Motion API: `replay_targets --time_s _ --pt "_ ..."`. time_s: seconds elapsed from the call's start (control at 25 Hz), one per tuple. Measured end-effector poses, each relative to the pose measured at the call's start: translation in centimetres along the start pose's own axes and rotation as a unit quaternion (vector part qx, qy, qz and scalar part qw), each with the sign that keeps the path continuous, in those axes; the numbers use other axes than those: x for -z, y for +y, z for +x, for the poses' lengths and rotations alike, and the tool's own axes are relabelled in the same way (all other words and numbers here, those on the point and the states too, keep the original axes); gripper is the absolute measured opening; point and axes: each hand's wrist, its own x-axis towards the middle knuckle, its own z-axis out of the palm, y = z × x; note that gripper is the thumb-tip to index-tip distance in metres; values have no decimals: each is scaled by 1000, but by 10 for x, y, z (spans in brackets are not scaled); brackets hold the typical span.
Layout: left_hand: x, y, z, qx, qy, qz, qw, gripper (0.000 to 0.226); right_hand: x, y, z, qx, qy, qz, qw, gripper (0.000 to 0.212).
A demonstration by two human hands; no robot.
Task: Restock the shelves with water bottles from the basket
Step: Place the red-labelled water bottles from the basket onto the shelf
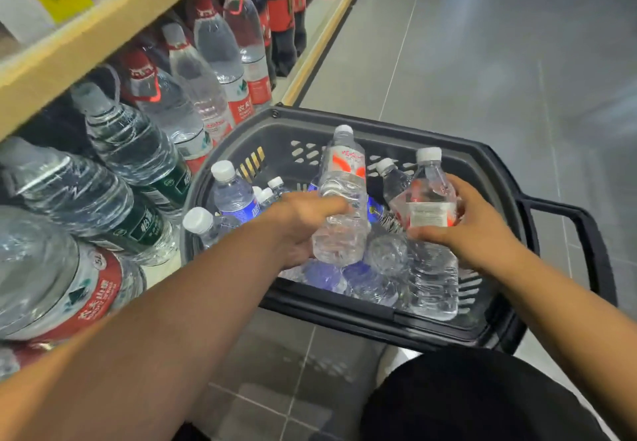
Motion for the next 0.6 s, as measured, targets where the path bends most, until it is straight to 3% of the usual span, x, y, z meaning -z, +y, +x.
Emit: replay_targets --time_s 0.16,0.24,0.32,0.48,0.6 --pt "15 7 -25 -67 -24 -58 996 21 -1 -32 5 44 -42 168 984 75" --pt "23 14 -38 -105 -48 -50 992 44 -6 -54 10 56 -82 273 957 87" --pt "32 21 -51 -136 -58 -52 988 63 -17 -76 11 59 -137 365 919 84" --pt "51 25 -85 -184 -15 -52 981 77 -46 -107 7 54 -199 434 877 84" --pt "64 21 -112 -193 29 -29 980 83 -66 -133 -9 43 -209 420 882 61"
